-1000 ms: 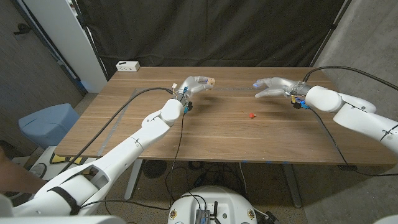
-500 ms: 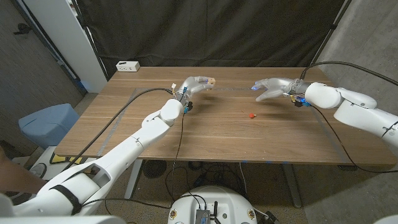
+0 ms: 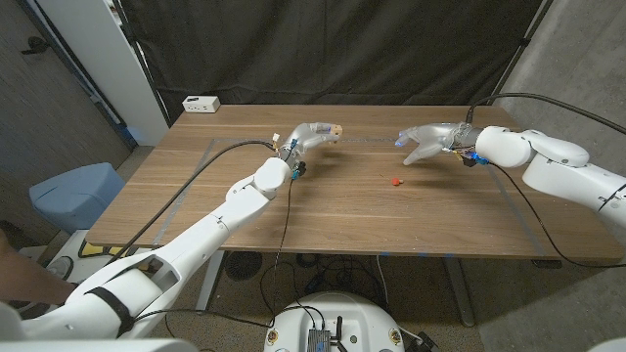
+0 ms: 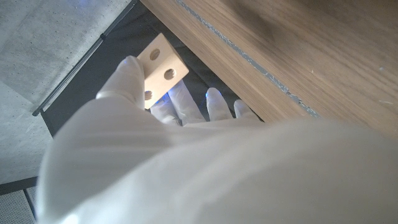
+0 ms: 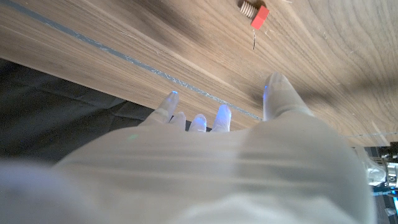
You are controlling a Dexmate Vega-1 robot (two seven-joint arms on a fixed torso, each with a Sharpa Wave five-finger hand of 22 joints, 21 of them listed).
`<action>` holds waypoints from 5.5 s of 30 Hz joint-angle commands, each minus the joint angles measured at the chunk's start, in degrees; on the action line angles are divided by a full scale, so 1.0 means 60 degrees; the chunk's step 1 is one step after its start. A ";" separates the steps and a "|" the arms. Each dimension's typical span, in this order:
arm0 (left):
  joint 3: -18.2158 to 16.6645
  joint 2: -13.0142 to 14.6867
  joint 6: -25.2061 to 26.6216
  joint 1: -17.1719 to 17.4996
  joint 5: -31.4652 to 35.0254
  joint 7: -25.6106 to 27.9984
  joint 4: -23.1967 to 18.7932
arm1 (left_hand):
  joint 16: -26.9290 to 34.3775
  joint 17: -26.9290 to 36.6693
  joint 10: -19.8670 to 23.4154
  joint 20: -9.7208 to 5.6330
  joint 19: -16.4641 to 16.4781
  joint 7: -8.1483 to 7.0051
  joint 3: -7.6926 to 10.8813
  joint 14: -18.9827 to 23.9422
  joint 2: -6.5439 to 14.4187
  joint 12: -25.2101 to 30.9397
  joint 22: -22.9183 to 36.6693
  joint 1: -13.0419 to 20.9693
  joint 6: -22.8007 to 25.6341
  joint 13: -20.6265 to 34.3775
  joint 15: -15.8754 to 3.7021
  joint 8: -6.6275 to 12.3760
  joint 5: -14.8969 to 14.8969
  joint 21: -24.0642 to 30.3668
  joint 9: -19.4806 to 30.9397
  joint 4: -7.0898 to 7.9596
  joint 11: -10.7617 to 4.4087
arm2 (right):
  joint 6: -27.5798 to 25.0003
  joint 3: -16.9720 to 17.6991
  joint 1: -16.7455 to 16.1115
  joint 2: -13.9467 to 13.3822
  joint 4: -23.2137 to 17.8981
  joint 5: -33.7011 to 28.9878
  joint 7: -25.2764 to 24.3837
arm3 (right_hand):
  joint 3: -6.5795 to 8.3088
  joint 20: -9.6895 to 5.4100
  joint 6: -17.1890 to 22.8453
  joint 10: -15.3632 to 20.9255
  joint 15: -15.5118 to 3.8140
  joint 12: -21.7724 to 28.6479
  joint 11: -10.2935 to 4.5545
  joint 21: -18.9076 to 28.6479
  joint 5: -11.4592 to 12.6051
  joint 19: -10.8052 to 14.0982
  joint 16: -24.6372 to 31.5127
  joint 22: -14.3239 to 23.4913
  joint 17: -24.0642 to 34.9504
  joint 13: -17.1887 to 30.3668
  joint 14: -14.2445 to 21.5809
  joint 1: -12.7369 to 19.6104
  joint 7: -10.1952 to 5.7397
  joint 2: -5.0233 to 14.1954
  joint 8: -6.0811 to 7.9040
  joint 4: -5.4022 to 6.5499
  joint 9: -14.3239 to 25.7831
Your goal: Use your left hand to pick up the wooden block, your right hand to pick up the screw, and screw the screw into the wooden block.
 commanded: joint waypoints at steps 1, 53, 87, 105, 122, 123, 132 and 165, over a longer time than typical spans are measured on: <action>0.0070 -0.0281 -0.0618 -0.0185 -0.0214 -0.0262 0.0628 | -0.0037 0.0020 0.0012 0.0020 -0.0031 -0.0013 -0.0017 -0.0048 0.0062 -0.0023 0.0052 0.0020 0.0070 0.0012 -0.0774 0.0002 -0.0043 -0.0025 0.0031 0.0015 0.0029 | 0.0005 -0.0359 0.0368 0.0146 -0.0136 -0.1000 0.0700 | 0.0103 0.0045 -0.0036 -0.0141 -0.0136 -0.0034 -0.0034 -0.0007 0.0059 -0.0063 -0.0025 0.0029 0.0048 0.0019 -0.0085 0.0186 -0.0053 -0.0066 -0.0069 0.0009 0.0047; 0.0138 -0.0438 0.0016 -0.0106 -0.0310 0.0051 0.0431 | 0.0017 -0.0002 0.0087 0.0105 -0.0059 0.0040 -0.0074 0.0022 0.0180 -0.0114 0.0052 0.0035 0.0160 0.0063 -0.0755 -0.0016 -0.0041 0.0007 0.0041 0.0020 0.0032 | 0.1078 -0.0754 0.0177 0.0564 0.0363 -0.3182 0.0345 | 0.0102 0.0154 -0.0354 -0.0603 -0.0078 -0.0061 0.0040 0.0034 0.0104 -0.0068 0.0044 0.0029 0.0116 0.0024 -0.0033 0.0269 -0.0050 -0.0302 -0.0177 0.0126 0.0124; 0.0237 -0.0487 -0.0295 -0.0288 -0.0233 -0.0115 0.0716 | 0.0025 -0.0008 0.0172 0.0132 -0.0134 0.0026 -0.0112 0.0028 0.0265 -0.0169 0.0053 0.0054 0.0217 0.0105 -0.0786 -0.0029 -0.0030 0.0004 0.0045 0.0015 0.0030 | 0.1031 -0.1103 0.0341 0.0974 0.0836 -0.3542 0.0368 | 0.0175 0.0089 -0.0224 -0.0806 -0.0058 -0.0041 0.0198 0.0055 0.0128 0.0000 0.0049 0.0032 0.0144 0.0028 -0.0052 0.0430 0.0044 -0.0327 -0.0057 0.0124 0.0190; 0.0222 -0.0404 -0.0042 -0.0119 -0.0204 -0.0006 0.0378 | 0.0031 -0.0010 0.0207 0.0137 -0.0137 0.0041 -0.0124 0.0038 0.0315 -0.0196 0.0053 0.0069 0.0244 0.0125 -0.0785 -0.0033 -0.0020 0.0014 0.0046 0.0012 0.0032 | 0.0916 -0.1172 0.0277 0.1028 0.0839 -0.3573 0.0326 | 0.0215 0.0073 0.0082 -0.0744 -0.0068 0.0014 0.0210 0.0059 0.0138 0.0036 0.0065 0.0034 0.0163 0.0032 -0.0036 0.0505 0.0154 -0.0336 0.0129 0.0135 0.0252; 0.0160 -0.0242 0.0098 0.0124 -0.0172 0.0110 -0.0002 | 0.0032 -0.0011 0.0226 0.0140 -0.0138 0.0033 -0.0138 0.0041 0.0343 -0.0220 0.0054 0.0072 0.0263 0.0140 -0.0779 -0.0038 -0.0016 0.0021 0.0046 0.0011 0.0031 | 0.0636 -0.1186 0.0226 0.1093 0.0820 -0.3423 0.0391 | 0.0228 0.0057 0.0216 -0.0736 -0.0076 0.0022 0.0287 0.0056 0.0134 0.0050 0.0073 0.0035 0.0182 0.0036 -0.0046 0.0491 0.0217 -0.0332 0.0235 0.0172 0.0304; 0.0160 -0.0229 0.0016 0.0125 -0.0186 0.0062 0.0025 | 0.0033 -0.0011 0.0228 0.0139 -0.0137 0.0034 -0.0139 0.0044 0.0346 -0.0222 0.0054 0.0072 0.0262 0.0141 -0.0780 -0.0039 -0.0016 0.0021 0.0046 0.0011 0.0031 | 0.0597 -0.1193 0.0227 0.1103 0.0807 -0.3435 0.0402 | 0.0229 0.0062 0.0211 -0.0727 -0.0069 0.0026 0.0299 0.0056 0.0133 0.0049 0.0073 0.0035 0.0184 0.0036 -0.0048 0.0489 0.0223 -0.0331 0.0236 0.0175 0.0308; 0.0138 -0.0181 0.0060 0.0153 -0.0150 0.0090 -0.0042 | 0.0035 -0.0012 0.0239 0.0137 -0.0140 0.0047 -0.0146 0.0052 0.0357 -0.0234 0.0054 0.0078 0.0265 0.0149 -0.0783 -0.0044 -0.0015 0.0023 0.0046 0.0007 0.0032 | 0.0429 -0.1259 0.0315 0.1206 0.0819 -0.3395 0.0515 | 0.0234 0.0059 0.0245 -0.0714 -0.0043 0.0034 0.0306 0.0050 0.0126 0.0042 0.0074 0.0036 0.0191 0.0038 -0.0061 0.0476 0.0272 -0.0327 0.0273 0.0190 0.0329; 0.0167 -0.0303 -0.0135 -0.0104 -0.0231 -0.0135 0.0469 | 0.0035 -0.0014 0.0278 0.0137 -0.0135 0.0046 -0.0173 0.0054 0.0417 -0.0284 0.0054 0.0093 0.0312 0.0181 -0.0766 -0.0048 -0.0007 0.0034 0.0047 -0.0001 0.0033 | 0.0311 -0.1495 0.0594 0.1420 0.1093 -0.3386 0.0403 | 0.0319 -0.0285 0.1302 -0.0244 -0.0136 0.0148 0.0496 0.0114 0.0111 0.0368 0.0161 0.0027 0.0217 0.0055 0.0152 0.0524 0.0630 -0.0290 0.0857 0.0190 0.0449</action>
